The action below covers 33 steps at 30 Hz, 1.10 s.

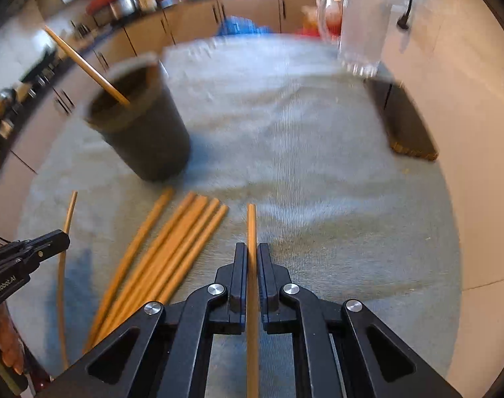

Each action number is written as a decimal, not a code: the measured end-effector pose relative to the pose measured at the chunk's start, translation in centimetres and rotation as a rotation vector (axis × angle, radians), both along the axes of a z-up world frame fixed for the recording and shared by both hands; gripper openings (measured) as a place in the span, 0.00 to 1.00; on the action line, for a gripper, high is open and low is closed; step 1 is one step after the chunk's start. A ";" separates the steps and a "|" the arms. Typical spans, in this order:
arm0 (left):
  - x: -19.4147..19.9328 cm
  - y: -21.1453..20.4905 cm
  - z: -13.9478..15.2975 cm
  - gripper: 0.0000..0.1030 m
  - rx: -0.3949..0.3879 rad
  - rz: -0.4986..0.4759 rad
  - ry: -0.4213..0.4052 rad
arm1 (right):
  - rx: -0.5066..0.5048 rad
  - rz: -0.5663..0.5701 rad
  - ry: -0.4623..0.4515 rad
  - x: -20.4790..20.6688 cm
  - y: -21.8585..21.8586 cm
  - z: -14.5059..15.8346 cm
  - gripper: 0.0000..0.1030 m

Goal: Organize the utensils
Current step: 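Grasp a chopstick with the right gripper while the left gripper lifts its chopstick, then lower both held chopsticks into the black holder cup and open both grippers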

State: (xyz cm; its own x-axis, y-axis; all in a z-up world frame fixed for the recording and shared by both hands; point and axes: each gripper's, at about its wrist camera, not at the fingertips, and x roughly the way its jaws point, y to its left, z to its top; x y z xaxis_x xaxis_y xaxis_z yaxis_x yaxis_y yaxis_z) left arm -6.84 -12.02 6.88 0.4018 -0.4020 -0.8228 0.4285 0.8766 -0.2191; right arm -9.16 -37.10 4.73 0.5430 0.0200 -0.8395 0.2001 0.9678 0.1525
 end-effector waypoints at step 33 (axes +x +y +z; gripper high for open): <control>-11.9 3.4 13.7 0.06 -0.162 -0.037 -0.485 | 0.008 0.055 -0.461 -10.5 3.8 12.8 0.06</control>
